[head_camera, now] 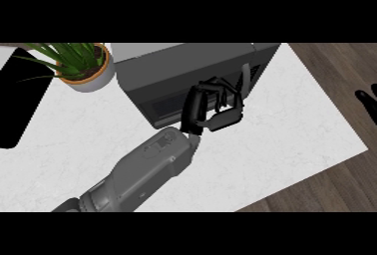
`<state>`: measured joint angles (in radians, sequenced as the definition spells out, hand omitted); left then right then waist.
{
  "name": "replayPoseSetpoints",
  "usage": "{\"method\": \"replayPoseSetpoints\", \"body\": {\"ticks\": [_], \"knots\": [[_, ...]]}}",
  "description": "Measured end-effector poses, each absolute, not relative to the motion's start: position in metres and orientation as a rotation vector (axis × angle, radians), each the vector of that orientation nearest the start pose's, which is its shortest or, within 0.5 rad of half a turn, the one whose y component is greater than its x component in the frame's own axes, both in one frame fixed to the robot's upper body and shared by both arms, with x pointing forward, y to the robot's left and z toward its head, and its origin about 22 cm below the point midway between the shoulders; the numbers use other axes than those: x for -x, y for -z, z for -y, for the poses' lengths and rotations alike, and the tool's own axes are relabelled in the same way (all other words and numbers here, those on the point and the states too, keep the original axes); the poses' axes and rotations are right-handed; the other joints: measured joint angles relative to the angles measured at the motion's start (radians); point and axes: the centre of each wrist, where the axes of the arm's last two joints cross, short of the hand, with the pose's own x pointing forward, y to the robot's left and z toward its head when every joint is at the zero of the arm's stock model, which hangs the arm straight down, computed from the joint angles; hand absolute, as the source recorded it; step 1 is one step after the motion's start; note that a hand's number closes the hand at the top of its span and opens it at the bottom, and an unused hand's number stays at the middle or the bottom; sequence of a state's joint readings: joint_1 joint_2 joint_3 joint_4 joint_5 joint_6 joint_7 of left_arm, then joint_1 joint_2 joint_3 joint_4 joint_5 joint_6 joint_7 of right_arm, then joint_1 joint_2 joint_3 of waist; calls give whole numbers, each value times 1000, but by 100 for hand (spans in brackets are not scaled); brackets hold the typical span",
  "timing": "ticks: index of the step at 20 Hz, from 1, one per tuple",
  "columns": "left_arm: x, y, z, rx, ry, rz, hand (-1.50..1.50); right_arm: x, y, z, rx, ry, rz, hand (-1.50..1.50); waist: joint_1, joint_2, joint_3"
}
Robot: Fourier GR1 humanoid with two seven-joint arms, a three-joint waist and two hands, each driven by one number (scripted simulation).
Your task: Pick up the milk, place it into the microwave and close the microwave
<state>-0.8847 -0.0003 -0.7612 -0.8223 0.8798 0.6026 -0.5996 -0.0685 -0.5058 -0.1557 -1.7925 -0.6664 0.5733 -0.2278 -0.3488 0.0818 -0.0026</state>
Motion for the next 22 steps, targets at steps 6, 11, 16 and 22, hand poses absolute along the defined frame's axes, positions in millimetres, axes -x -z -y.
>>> {"method": "replayPoseSetpoints", "body": {"ticks": [6, 11, 16, 22], "knots": [[-343, -36, -10, 273, 48, 1882, 150, -247, -137, 345, -594, -406, 2097, -150, -1, 1, 1], [-343, -34, -11, 272, 35, 1891, 150, -247, -144, 348, -593, -412, 2097, -150, -5, -1, 1], [-343, -33, -11, 271, 28, 1908, 150, -247, -150, 351, -597, -410, 2097, -150, -7, 0, 2], [-343, -32, -10, 275, 25, 1917, 150, -248, -156, 348, -659, -457, 2080, -150, -6, 1, 3]]}}
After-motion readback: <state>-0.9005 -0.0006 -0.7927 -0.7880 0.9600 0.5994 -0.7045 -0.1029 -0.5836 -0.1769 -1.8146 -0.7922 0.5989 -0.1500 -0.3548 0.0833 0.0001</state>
